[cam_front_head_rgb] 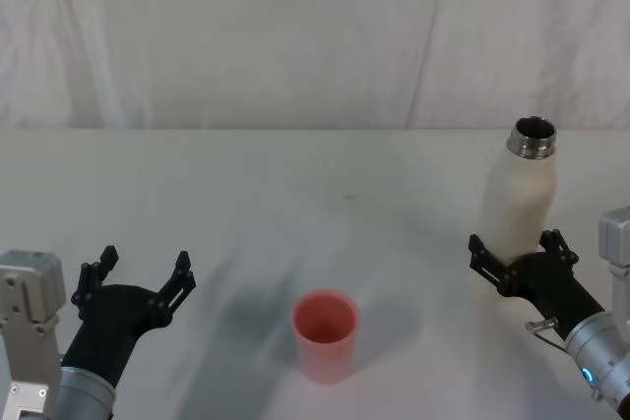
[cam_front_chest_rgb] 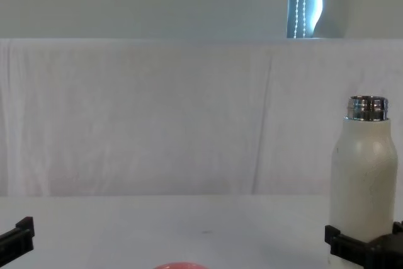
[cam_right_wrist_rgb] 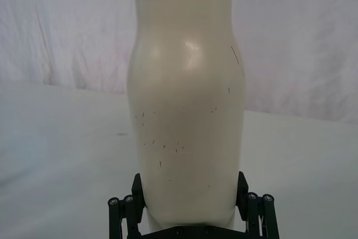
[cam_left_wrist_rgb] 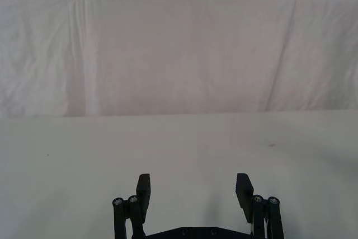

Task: Grasp the thermos with one hand and pour water into the cup lid.

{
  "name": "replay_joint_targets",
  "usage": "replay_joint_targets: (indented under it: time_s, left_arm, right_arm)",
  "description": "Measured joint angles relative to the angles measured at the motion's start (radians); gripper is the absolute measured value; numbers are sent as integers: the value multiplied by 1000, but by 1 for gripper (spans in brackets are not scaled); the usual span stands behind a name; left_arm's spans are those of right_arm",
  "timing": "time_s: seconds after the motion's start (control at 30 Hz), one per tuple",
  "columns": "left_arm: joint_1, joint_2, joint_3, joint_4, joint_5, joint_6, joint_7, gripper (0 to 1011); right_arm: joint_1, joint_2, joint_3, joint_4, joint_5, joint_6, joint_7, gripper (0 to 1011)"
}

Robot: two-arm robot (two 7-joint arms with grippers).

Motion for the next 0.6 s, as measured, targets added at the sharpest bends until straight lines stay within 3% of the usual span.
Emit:
replay_joint_targets:
  time_s: [0.17,0.6]
  left_arm:
    - [0,0,0,0,0,0,0,1001]
    - [0,0,0,0,0,0,0,1001]
  right_arm:
    - [-1,0,0,0,0,3,-1,1002]
    - [-1,0,1,0,0,3,-1,1002]
